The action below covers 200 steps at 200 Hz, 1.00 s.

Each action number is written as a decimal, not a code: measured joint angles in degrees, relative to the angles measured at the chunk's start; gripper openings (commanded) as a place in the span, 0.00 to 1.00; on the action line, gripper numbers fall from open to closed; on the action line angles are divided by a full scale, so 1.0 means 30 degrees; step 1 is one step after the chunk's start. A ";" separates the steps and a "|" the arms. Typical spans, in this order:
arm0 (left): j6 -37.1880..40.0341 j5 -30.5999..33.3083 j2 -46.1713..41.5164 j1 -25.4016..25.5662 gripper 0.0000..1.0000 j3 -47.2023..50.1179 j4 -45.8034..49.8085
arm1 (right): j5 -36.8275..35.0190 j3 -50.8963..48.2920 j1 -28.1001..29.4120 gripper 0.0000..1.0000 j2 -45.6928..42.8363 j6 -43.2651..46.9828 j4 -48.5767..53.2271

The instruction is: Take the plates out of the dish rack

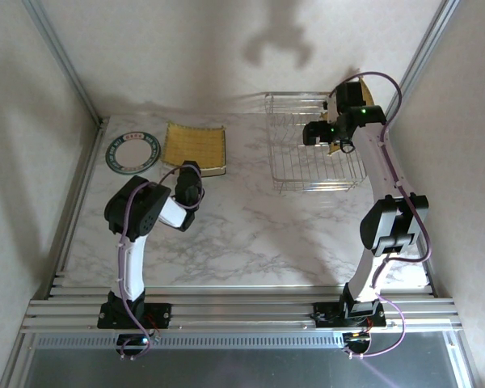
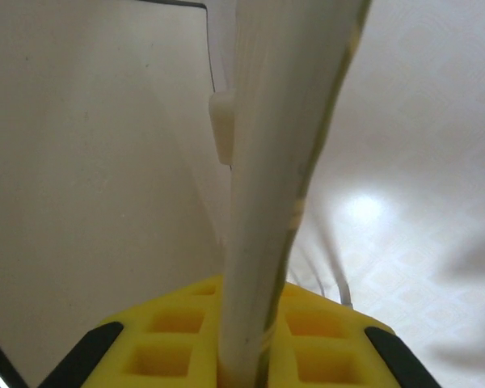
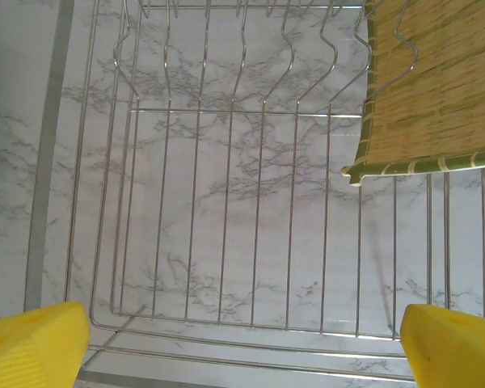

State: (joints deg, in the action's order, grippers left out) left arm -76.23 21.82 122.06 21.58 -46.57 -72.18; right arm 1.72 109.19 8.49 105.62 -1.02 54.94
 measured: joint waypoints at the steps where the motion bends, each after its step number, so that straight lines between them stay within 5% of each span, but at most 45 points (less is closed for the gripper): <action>1: -0.0036 -0.0022 0.0022 -0.0007 0.00 -0.0007 0.0000 | 0.0000 0.0000 0.0000 0.99 0.0000 0.0000 -0.0007; 48: -0.0189 -0.0058 0.0262 -0.0015 0.00 -0.0131 0.0146 | 0.0007 -0.0612 0.0000 0.99 -0.0022 0.0000 -0.0240; 154: -0.0699 0.0051 0.0066 -0.0015 0.46 -0.0459 0.1727 | 0.0452 -0.0918 -0.0117 0.99 -0.0692 0.0000 -0.0612; 200: -0.0350 0.0772 -0.1683 0.0044 0.71 -0.1115 0.5850 | 0.0503 -0.0940 -0.0124 0.99 -0.0882 -0.0007 -0.0678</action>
State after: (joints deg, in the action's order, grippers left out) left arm -77.28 24.14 117.01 21.71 -49.91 -54.63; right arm 3.22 106.37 8.12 102.98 -1.04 52.90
